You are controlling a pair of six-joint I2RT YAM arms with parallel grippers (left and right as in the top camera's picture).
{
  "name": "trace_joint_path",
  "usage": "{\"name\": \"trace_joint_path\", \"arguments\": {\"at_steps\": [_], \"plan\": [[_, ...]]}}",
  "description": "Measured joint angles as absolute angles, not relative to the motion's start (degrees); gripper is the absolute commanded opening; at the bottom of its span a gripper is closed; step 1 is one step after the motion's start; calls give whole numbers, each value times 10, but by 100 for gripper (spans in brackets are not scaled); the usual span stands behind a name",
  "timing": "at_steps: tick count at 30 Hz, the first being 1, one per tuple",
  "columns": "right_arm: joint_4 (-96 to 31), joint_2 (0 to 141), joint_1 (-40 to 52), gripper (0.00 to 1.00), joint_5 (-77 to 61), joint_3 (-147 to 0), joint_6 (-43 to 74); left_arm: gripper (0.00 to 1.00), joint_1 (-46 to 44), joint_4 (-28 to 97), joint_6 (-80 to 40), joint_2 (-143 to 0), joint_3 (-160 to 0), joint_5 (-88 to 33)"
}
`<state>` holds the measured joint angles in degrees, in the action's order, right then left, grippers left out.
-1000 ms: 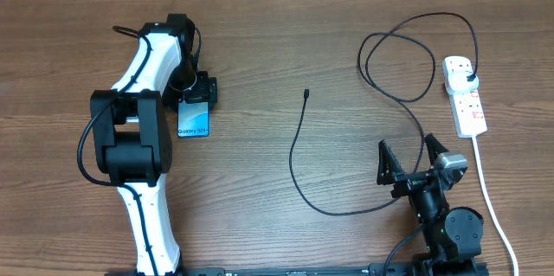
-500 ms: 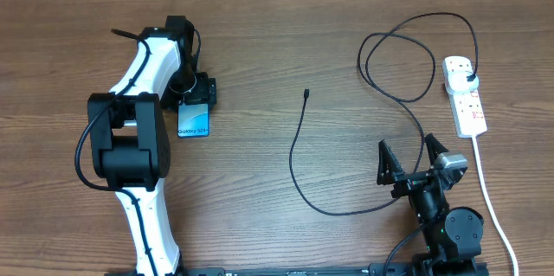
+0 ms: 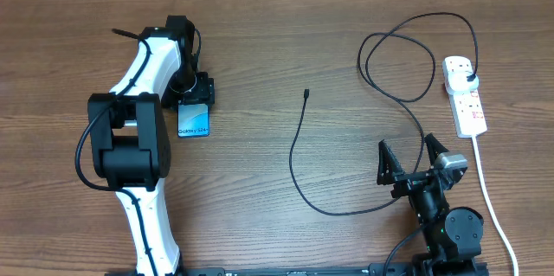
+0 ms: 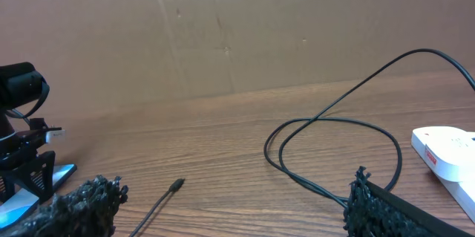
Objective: Plug charger to phone and switch on socket
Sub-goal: 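Lower the left gripper and grasp the smartphone's bottom edge, then lift the smartphone with the left gripper and tilt it upright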
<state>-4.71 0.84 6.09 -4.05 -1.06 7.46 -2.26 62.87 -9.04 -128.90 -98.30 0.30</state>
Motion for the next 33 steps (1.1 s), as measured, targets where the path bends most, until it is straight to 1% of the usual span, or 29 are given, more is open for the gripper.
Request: {"name": "trace_joint_path", "arguments": {"at_steps": [7, 17, 24, 33], "plan": [[-47, 8, 61, 100, -41, -11, 75, 72, -23, 691, -91, -1308, -1015, -3], [-47, 8, 61, 100, -40, -11, 75, 70, -23, 752, -91, -1319, -1123, -22], [-47, 8, 61, 100, -41, -11, 74, 66, -23, 757, -114, -1319, -1165, -95], [-47, 8, 61, 100, -40, -11, 75, 64, -23, 741, -212, -1319, -1171, -228]]}}
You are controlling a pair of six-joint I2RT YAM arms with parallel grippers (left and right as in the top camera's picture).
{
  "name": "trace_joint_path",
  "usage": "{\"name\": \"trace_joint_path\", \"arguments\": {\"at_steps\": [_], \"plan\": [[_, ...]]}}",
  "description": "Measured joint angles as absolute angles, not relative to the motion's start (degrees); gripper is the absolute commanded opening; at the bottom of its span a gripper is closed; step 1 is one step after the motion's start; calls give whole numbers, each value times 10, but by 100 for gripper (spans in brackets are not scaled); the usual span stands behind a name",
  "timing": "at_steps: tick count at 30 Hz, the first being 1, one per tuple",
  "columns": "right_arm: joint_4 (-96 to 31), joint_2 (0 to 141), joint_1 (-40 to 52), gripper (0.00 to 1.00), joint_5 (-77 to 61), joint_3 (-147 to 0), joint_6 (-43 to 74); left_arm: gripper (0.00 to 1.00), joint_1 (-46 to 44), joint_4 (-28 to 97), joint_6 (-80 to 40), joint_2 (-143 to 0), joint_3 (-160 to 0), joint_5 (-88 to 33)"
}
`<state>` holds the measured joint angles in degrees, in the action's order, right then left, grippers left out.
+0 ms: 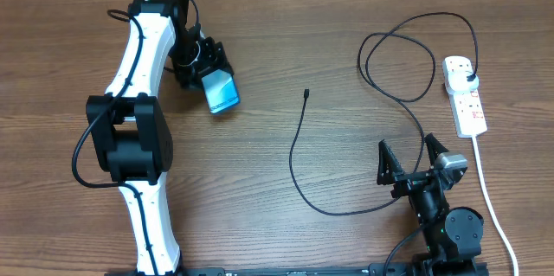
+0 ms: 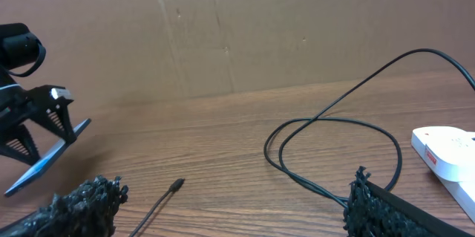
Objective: Plug charger to phone and switch on socket
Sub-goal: 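Lift the smartphone with the left gripper and tilt it upright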
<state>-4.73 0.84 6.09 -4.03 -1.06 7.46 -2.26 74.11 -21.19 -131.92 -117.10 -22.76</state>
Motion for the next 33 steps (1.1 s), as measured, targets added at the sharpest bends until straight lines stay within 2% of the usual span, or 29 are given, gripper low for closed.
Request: {"name": "trace_joint_path", "arguments": {"at_steps": [15, 20, 23, 28, 33], "plan": [[-47, 8, 61, 100, -41, -11, 75, 58, -23, 733, -359, -1319, -1171, -441], [-47, 8, 61, 100, -41, -11, 75, 44, -23, 733, -368, -1319, -1171, -472], [-47, 8, 61, 100, -41, -11, 75, 41, -23, 733, -372, -1319, -1171, -479], [-47, 8, 61, 100, -40, -11, 75, 47, -23, 733, -373, -1319, -1171, -481], [-47, 8, 61, 100, -41, -11, 75, 48, -23, 735, -374, -1319, -1171, -481]]}}
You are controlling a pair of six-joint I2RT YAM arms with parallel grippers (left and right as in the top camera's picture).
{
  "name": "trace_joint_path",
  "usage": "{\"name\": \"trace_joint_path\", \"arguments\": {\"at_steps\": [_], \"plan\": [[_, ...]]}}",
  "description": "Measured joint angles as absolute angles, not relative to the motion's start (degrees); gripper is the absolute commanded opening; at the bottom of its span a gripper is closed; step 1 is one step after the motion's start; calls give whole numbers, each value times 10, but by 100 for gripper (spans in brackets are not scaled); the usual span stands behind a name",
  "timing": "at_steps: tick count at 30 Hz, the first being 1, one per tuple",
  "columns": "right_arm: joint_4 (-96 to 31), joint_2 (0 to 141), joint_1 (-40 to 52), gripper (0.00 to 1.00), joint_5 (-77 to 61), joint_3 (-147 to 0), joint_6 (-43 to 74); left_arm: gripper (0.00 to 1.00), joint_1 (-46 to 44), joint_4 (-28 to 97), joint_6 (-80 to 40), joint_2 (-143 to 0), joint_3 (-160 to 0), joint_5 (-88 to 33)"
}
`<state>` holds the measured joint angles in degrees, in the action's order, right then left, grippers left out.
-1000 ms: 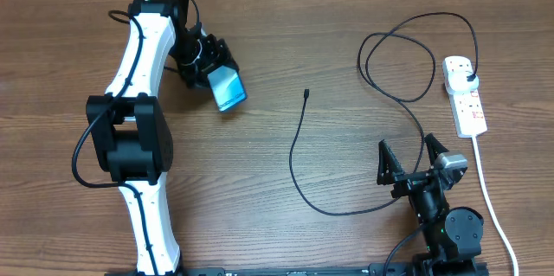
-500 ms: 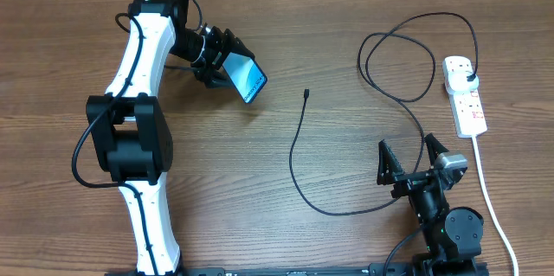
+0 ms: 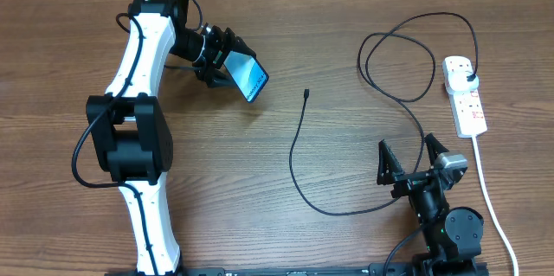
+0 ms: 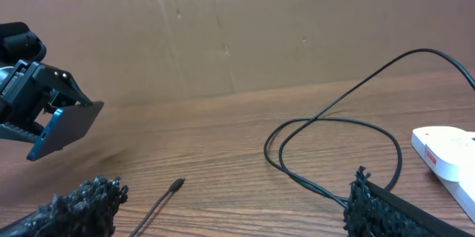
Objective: Plug charger to phone and switch on socket
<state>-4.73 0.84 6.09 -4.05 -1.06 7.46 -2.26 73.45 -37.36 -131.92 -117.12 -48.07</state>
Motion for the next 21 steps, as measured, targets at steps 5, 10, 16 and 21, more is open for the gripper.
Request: {"name": "trace_joint_path", "arguments": {"at_steps": [5, 10, 16, 21], "plan": [[-47, 8, 61, 100, -40, -11, 75, 47, -23, 750, -374, -1319, -1171, -496], [-47, 8, 61, 100, -41, -11, 75, 45, -23, 758, -387, -1319, -1171, -522], [-47, 8, 61, 100, -40, -11, 75, 44, -23, 766, -435, -1319, -1172, -542], [-47, 8, 61, 100, -40, -11, 75, 36, -23, 768, -480, -1319, -1172, -575]]}}
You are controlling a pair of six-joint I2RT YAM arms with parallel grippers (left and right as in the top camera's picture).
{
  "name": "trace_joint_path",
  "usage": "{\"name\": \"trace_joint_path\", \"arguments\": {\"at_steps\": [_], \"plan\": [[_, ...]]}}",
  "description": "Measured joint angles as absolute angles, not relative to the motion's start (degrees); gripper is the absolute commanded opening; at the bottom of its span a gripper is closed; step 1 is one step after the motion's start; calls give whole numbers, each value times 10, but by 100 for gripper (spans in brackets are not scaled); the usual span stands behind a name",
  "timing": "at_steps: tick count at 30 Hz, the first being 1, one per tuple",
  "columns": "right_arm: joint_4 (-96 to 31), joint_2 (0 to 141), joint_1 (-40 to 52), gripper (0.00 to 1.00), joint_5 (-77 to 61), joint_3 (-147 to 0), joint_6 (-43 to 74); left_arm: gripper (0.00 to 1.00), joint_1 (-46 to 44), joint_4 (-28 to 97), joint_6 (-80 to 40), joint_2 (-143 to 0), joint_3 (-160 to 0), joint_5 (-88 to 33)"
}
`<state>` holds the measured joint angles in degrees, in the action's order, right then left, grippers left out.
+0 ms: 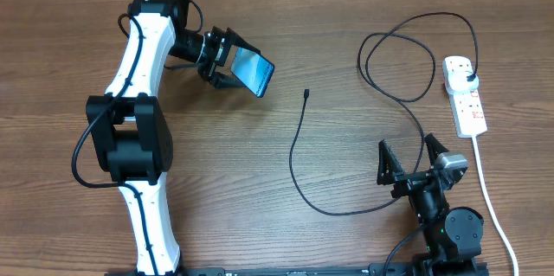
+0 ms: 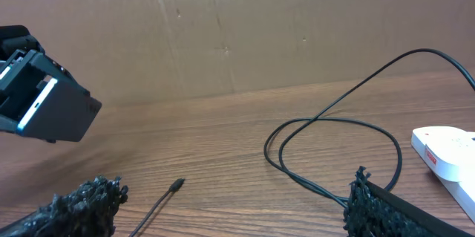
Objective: Plug charger to phone and switch on socket
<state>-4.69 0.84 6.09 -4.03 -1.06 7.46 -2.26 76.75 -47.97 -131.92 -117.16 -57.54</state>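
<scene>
My left gripper (image 1: 235,68) is shut on a phone (image 1: 255,73) with a blue screen, held tilted above the table at the back, left of centre. In the right wrist view the phone (image 2: 56,107) hangs in the air at the far left. The black charger cable (image 1: 296,155) lies on the table, its plug tip (image 1: 306,93) free, right of the phone; the tip (image 2: 177,185) also shows ahead of my right gripper. My right gripper (image 1: 409,162) stands open near the front right, nothing between its fingers (image 2: 85,203). A white socket strip (image 1: 464,94) lies at the far right.
The cable makes a loop (image 1: 398,60) at the back right and runs to the strip's plug (image 1: 467,74). The strip's white lead (image 1: 489,194) runs down the right side to the front edge. A brown wall (image 2: 260,29) stands behind the table.
The left gripper has carried the phone a little further right and turned it, so it now sits nearer the cable's plug tip. The right arm has not moved.
The phone first lay flat on the table at the left with my left gripper over it. Then it was held tilted off the table, further back. It was then further right in the air, and now further right again. My right gripper stayed open throughout.
</scene>
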Motion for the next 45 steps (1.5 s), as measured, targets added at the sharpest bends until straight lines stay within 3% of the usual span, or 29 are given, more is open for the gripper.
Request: {"name": "trace_joint_path", "arguments": {"at_steps": [14, 45], "plan": [[-47, 8, 61, 100, -41, -11, 74, 37, -23, 780, -541, -1319, -1172, -613], [-47, 8, 61, 100, -41, -11, 74, 38, -23, 780, -552, -1319, -1172, -613]]}}
